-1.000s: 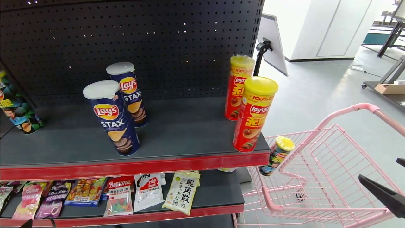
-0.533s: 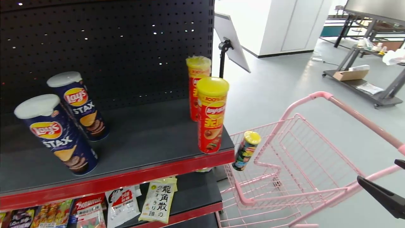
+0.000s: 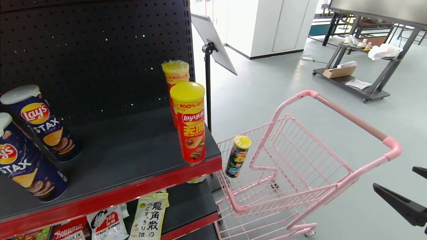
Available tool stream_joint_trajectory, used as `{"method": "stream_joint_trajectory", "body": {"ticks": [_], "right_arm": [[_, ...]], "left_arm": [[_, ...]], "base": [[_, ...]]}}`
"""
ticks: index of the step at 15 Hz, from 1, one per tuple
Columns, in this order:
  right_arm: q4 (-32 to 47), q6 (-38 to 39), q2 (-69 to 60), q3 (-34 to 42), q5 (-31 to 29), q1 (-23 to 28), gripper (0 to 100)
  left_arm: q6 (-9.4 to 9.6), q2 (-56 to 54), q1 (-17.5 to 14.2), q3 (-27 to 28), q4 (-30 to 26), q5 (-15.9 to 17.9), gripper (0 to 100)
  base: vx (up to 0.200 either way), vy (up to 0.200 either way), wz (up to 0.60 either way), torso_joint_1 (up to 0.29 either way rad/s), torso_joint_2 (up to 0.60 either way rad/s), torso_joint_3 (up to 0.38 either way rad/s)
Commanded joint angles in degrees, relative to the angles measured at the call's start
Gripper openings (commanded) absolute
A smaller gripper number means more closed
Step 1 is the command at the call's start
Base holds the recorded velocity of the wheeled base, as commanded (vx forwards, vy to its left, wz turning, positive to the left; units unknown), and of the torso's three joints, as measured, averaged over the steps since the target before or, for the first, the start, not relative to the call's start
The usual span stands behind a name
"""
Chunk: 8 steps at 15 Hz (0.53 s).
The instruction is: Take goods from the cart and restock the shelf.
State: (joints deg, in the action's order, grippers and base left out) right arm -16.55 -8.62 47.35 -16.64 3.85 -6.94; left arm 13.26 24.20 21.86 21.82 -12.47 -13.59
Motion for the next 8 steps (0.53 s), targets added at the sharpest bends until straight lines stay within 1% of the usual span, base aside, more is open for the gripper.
{"method": "stream_joint_trajectory", "body": {"ticks": [1, 3, 8], "right_arm": [[-0.06, 0.01, 0.9, -0.06, 0.01, -0.01, 100], [-0.06, 0.01, 1.43, -0.06, 0.01, -0.01, 100], [-0.5, 0.01, 6.35, -1.55, 0.19, -0.09, 100]], "left_arm": [[0.8, -1.87, 0.03, -0.55, -0.1, -0.03, 100], [1.85, -3.98, 0.03, -1.52, -0.1, 0.06, 100], [1.94, -6.0, 0.03, -2.05, -0.1, -0.12, 100]], "base": [[0.0, 0.0, 0.0, -0.134, 0.32, 0.168], [0.0, 0.0, 0.0, -0.144, 0.34, 0.188], [0.0, 0.0, 0.0, -0.149, 0.36, 0.214]]}}
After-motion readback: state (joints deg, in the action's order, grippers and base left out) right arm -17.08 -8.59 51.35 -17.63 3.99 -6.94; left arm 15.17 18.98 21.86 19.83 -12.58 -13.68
